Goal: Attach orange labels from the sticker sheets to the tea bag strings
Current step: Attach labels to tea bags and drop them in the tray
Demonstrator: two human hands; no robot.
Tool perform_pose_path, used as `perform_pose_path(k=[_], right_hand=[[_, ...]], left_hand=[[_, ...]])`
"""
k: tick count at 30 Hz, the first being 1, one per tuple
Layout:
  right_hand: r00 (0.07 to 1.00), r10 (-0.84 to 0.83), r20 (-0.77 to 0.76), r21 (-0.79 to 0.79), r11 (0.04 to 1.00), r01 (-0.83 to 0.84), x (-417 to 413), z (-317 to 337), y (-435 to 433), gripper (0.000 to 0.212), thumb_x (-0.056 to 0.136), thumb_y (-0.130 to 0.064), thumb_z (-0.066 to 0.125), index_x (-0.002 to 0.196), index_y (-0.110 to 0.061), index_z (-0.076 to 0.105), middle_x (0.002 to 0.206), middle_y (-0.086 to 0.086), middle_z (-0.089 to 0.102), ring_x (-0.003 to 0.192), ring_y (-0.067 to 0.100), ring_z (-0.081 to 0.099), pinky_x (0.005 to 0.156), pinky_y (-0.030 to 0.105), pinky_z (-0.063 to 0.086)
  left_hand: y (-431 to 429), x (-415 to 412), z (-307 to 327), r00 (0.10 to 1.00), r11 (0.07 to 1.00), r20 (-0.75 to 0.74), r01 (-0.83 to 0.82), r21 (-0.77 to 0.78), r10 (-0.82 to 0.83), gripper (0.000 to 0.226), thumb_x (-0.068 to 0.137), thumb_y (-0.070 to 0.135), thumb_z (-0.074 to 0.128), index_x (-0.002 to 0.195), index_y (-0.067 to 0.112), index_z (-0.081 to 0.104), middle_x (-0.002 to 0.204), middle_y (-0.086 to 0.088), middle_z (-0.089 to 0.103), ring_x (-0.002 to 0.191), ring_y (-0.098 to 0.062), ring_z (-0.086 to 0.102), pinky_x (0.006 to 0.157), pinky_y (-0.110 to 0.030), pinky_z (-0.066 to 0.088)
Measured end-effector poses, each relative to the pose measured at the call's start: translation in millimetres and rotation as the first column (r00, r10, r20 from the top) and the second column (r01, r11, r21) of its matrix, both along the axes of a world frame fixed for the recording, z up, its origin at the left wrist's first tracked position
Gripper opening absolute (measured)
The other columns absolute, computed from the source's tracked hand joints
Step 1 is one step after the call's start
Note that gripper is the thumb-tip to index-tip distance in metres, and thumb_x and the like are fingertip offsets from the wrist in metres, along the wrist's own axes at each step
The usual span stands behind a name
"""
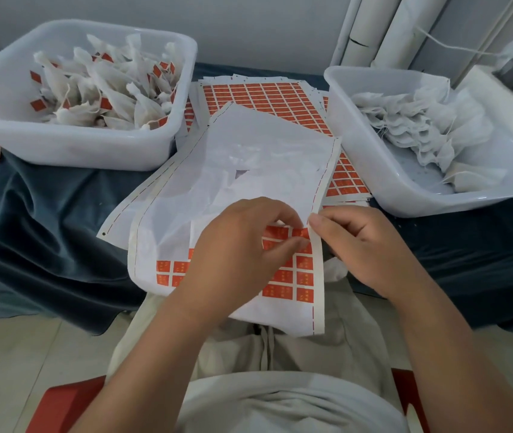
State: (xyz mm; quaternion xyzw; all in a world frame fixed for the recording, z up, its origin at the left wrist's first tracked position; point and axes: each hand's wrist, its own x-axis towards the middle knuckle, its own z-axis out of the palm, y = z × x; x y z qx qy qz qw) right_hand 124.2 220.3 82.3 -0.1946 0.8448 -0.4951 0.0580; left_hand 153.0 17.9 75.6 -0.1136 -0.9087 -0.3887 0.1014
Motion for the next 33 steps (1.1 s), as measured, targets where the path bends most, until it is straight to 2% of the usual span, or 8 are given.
perform_pose_path(k=[2, 9, 14, 18, 22, 29, 31, 33], right_hand=[[1.000, 0.009, -0.002, 0.061, 0.998, -0.009, 1, 1, -1, 0.053, 0.099, -0.052, 0.052, 0.084, -0.006, 0.075, 0.080, 0.005, 0.075, 0.077, 0.022, 0.072, 0.075, 0.038, 0.057], [1.000, 0.015, 0.016, 0.100, 0.995, -0.017, 2, 2, -3, 0.052, 0.098, -0.047, 0.054, 0.083, 0.001, 0.069, 0.080, 0.019, 0.069, 0.077, 0.037, 0.067, 0.077, 0.054, 0.055], [0.989, -0.062, 0.136, -0.090, 0.993, 0.075, 1, 0, 1, 0.041, 0.105, -0.042, 0.054, 0.076, -0.023, 0.074, 0.063, -0.009, 0.064, 0.052, 0.001, 0.055, 0.053, 0.012, 0.043], [0.979, -0.045, 0.201, -0.188, 0.979, 0.083, 1, -1, 0, 0.039, 0.097, -0.051, 0.059, 0.073, -0.024, 0.074, 0.053, -0.007, 0.050, 0.046, 0.008, 0.037, 0.048, 0.019, 0.035], [0.953, -0.031, 0.301, -0.205, 0.974, 0.097, 2, 1, -2, 0.042, 0.087, -0.057, 0.064, 0.074, -0.019, 0.075, 0.055, 0.002, 0.049, 0.048, 0.015, 0.035, 0.050, 0.027, 0.034], [0.998, -0.038, -0.056, 0.149, 0.988, 0.046, 6, 3, -6, 0.046, 0.097, -0.049, 0.057, 0.073, -0.011, 0.069, 0.070, 0.010, 0.067, 0.066, 0.025, 0.066, 0.062, 0.033, 0.051], [0.998, -0.066, 0.009, 0.124, 0.990, 0.064, 6, 2, -7, 0.046, 0.099, -0.044, 0.059, 0.079, -0.005, 0.071, 0.076, 0.016, 0.071, 0.070, 0.031, 0.069, 0.066, 0.042, 0.054], [0.976, -0.110, 0.189, -0.020, 0.993, 0.116, 4, 1, -6, 0.037, 0.096, -0.040, 0.064, 0.072, -0.014, 0.075, 0.064, 0.005, 0.068, 0.053, 0.021, 0.063, 0.052, 0.035, 0.048]], left_hand=[[0, 1, 1, 0.999, 1.000, 0.040, 0.014, -0.005, -0.013, 0.021, 0.090, 0.044, 0.077, 0.096, 0.047, 0.058, 0.098, 0.027, 0.061, 0.089, 0.006, 0.060, 0.079, -0.011, 0.042], [-1, 1, 2, 0.997, 0.999, 0.074, 0.035, -0.040, -0.032, 0.030, 0.089, 0.045, 0.078, 0.078, 0.049, 0.050, 0.093, 0.029, 0.057, 0.087, 0.001, 0.061, 0.077, -0.012, 0.042], [-1, 2, 2, 1.000, 1.000, 0.022, 0.011, 0.004, -0.011, 0.015, 0.091, 0.056, 0.071, 0.104, 0.051, 0.065, 0.103, 0.032, 0.061, 0.083, 0.009, 0.059, 0.081, -0.009, 0.040], [-1, 3, 4, 0.990, 0.998, -0.142, 0.013, -0.055, -0.021, 0.030, 0.090, 0.049, 0.065, 0.109, 0.030, 0.080, 0.112, 0.012, 0.076, 0.094, -0.001, 0.063, 0.088, -0.017, 0.045], [0, 4, 5, 0.991, 0.997, -0.127, 0.031, -0.074, -0.040, 0.025, 0.090, 0.049, 0.063, 0.101, 0.031, 0.077, 0.101, 0.014, 0.075, 0.085, -0.005, 0.065, 0.080, -0.023, 0.053], [-8, 2, -1, 0.978, 0.991, -0.196, 0.048, -0.121, -0.071, 0.009, 0.087, 0.027, 0.085, 0.091, 0.027, 0.077, 0.085, 0.013, 0.074, 0.073, -0.007, 0.068, 0.062, -0.021, 0.052], [-6, 1, -3, 0.963, 0.979, -0.253, 0.047, -0.200, -0.097, 0.007, 0.089, 0.028, 0.083, 0.093, 0.025, 0.078, 0.085, 0.010, 0.076, 0.071, -0.011, 0.070, 0.060, -0.022, 0.052], [-4, -1, -5, 0.947, 0.975, -0.299, 0.048, -0.215, -0.113, 0.007, 0.093, 0.031, 0.078, 0.094, 0.024, 0.078, 0.086, 0.009, 0.076, 0.070, -0.013, 0.070, 0.060, -0.029, 0.057]])
